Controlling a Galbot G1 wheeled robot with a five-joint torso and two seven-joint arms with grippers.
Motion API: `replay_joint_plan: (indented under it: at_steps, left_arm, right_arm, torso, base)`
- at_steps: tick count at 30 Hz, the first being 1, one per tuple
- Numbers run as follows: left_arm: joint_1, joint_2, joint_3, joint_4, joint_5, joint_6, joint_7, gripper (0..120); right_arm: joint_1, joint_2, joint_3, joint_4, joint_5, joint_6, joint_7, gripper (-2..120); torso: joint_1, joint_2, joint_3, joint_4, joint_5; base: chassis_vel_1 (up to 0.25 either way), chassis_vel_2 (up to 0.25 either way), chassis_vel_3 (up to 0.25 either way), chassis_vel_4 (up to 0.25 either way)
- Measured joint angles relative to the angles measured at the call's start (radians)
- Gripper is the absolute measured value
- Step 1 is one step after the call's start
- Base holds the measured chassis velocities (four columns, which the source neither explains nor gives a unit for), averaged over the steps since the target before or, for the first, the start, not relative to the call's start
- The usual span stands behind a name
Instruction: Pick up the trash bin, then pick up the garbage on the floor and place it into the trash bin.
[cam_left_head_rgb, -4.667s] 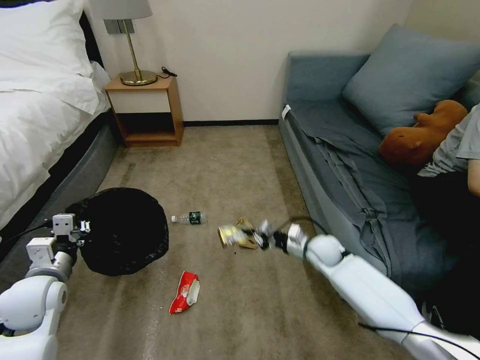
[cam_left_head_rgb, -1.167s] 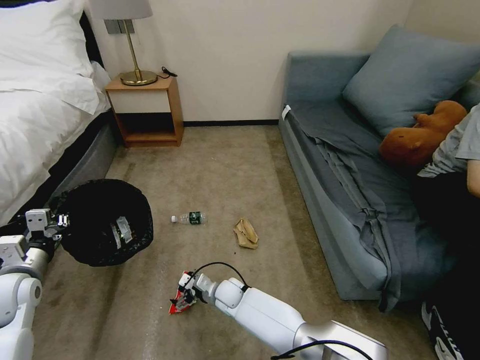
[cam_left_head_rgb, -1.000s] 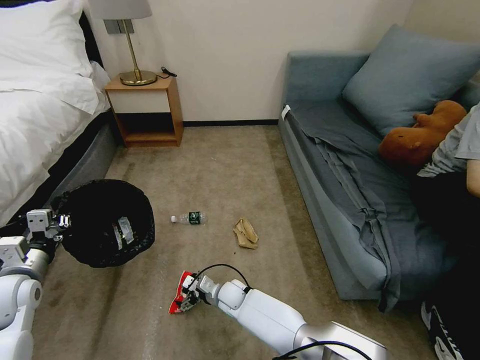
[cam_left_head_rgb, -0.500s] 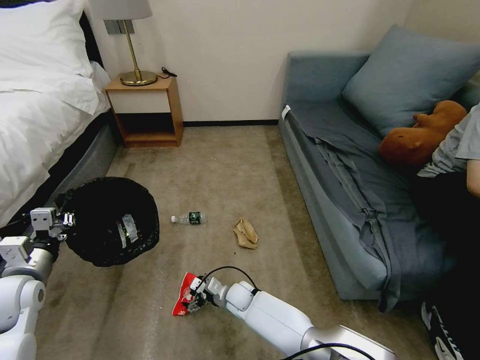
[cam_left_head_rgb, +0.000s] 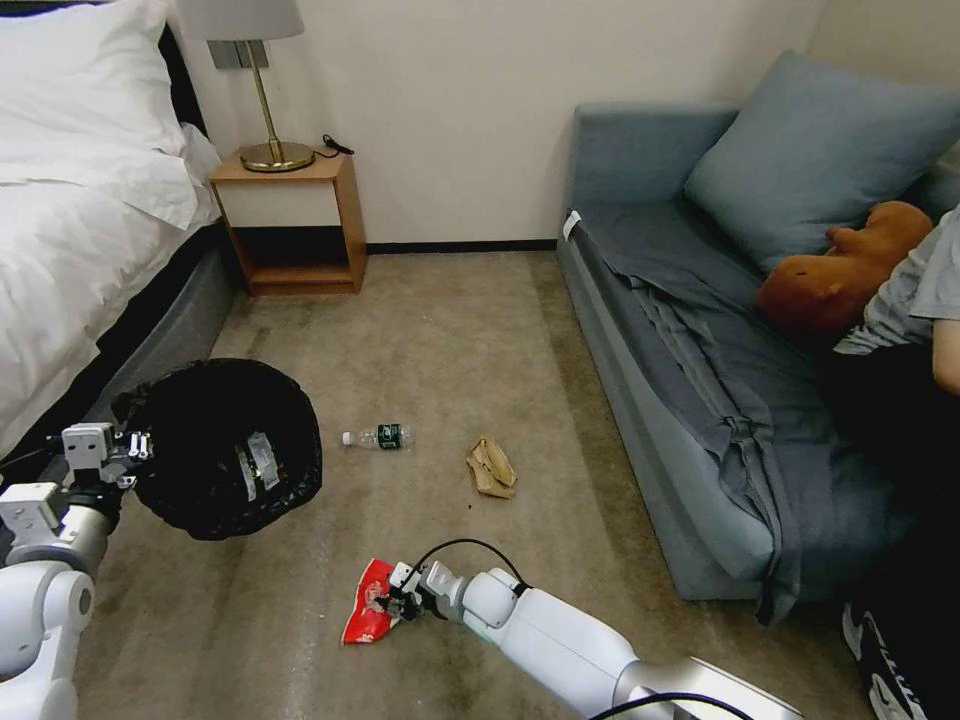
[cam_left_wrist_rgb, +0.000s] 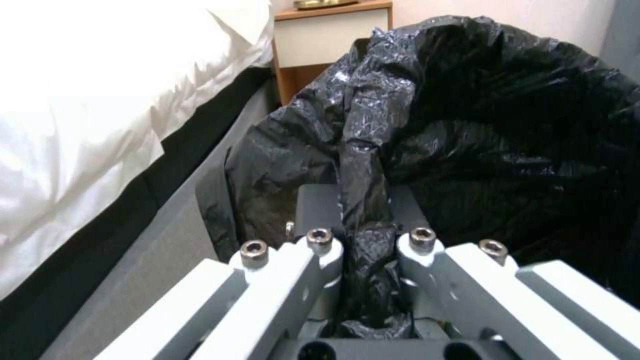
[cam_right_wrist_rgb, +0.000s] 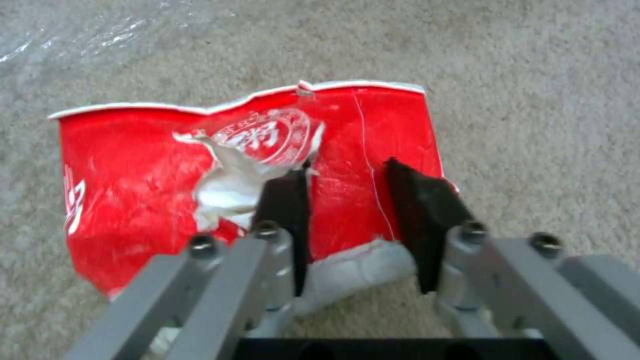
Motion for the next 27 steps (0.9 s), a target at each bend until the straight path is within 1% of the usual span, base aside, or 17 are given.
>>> replay_joint_plan:
  at_steps: [1,2,4,5,6,7,12,17,20,23,25,26,27]
  left_arm:
    - [-0.002,0.001,0.002,-0.001,0.000,0.000,0.000,4]
    - [-0.002,0.001,0.002,-0.001,0.000,0.000,0.000,4]
    - [-0.004,0.001,0.004,-0.001,0.000,0.000,0.001,4]
    - [-0.004,0.001,0.004,-0.001,0.000,0.000,0.001,4]
    - [-0.006,0.001,0.005,0.000,0.001,0.000,0.001,4]
    - [-0.008,0.001,0.005,0.001,0.001,0.000,0.001,4]
    - [-0.009,-0.001,0.007,0.003,0.001,0.000,0.002,4]
    - [-0.007,-0.002,0.007,0.007,0.001,-0.001,0.005,4]
    - [-0.006,-0.002,0.003,0.016,0.001,-0.005,0.006,4]
    - [-0.006,-0.002,0.002,0.020,0.001,-0.006,0.007,4]
    - [-0.007,-0.002,0.002,0.035,0.002,-0.011,0.008,4]
    - [-0.007,-0.002,0.002,0.035,0.002,-0.011,0.008,4]
    - [-0.010,-0.002,0.002,0.044,0.002,-0.013,0.008,4]
  right_arm:
    - [0.001,0.000,0.002,-0.003,0.001,0.003,-0.003,17]
    - [0.001,0.000,0.002,-0.003,0.001,0.003,-0.003,17]
    - [0.001,0.000,0.005,-0.009,0.001,0.009,-0.007,7]
    - [0.001,0.000,0.005,-0.009,0.001,0.009,-0.007,7]
    - [0.001,0.000,0.008,-0.012,0.001,0.011,-0.009,1]
    - [0.000,0.000,0.010,-0.012,0.001,0.012,-0.009,0]
    - [0.001,-0.005,0.012,-0.008,0.006,0.016,-0.008,0]
    - [0.009,-0.023,0.023,0.024,0.021,0.017,0.001,0]
    - [0.024,-0.062,0.046,0.106,0.030,0.021,0.012,0]
    - [0.028,-0.079,0.056,0.140,0.038,0.021,0.015,0]
    - [0.036,-0.125,0.099,0.231,0.059,0.018,0.018,0]
    - [0.036,-0.125,0.099,0.231,0.059,0.018,0.018,0]
    - [0.038,-0.149,0.124,0.269,0.071,0.017,0.018,0]
  torso:
    - [0.000,0.000,0.000,0.0000,0.0001]
    - [0.000,0.000,0.000,0.0000,0.0001]
    - [0.000,0.000,0.000,0.0001,0.0000]
    - [0.000,0.000,0.000,0.0001,0.0000]
    - [0.000,0.000,0.000,0.0001,0.0001]
    - [0.000,0.000,0.000,0.0001,0.0001]
    - [0.000,0.000,0.000,0.0001,0.0000]
    - [0.000,0.000,0.000,0.0000,-0.0003]
    - [0.000,0.000,0.000,0.0000,-0.0002]
    - [0.000,0.000,0.000,-0.0001,-0.0002]
    - [0.000,0.000,0.000,0.0000,0.0002]
    - [0.000,0.000,0.000,0.0000,0.0002]
    - [0.000,0.000,0.000,0.0000,0.0000]
  base:
    - [0.000,0.000,0.000,0.000]
    - [0.000,0.000,0.000,0.000]
    - [0.000,0.000,0.000,0.000]
    - [0.000,0.000,0.000,0.000]
    - [0.000,0.000,0.000,0.000]
    - [0.000,0.000,0.000,0.000]
    - [0.000,0.000,0.000,0.000]
    - [0.000,0.000,0.000,0.000]
    - [0.000,0.000,0.000,0.000]
    - [0.000,0.000,0.000,0.000]
    - [0.000,0.000,0.000,0.000]
    - [0.000,0.000,0.000,0.000]
    - [0.000,0.000,0.000,0.000]
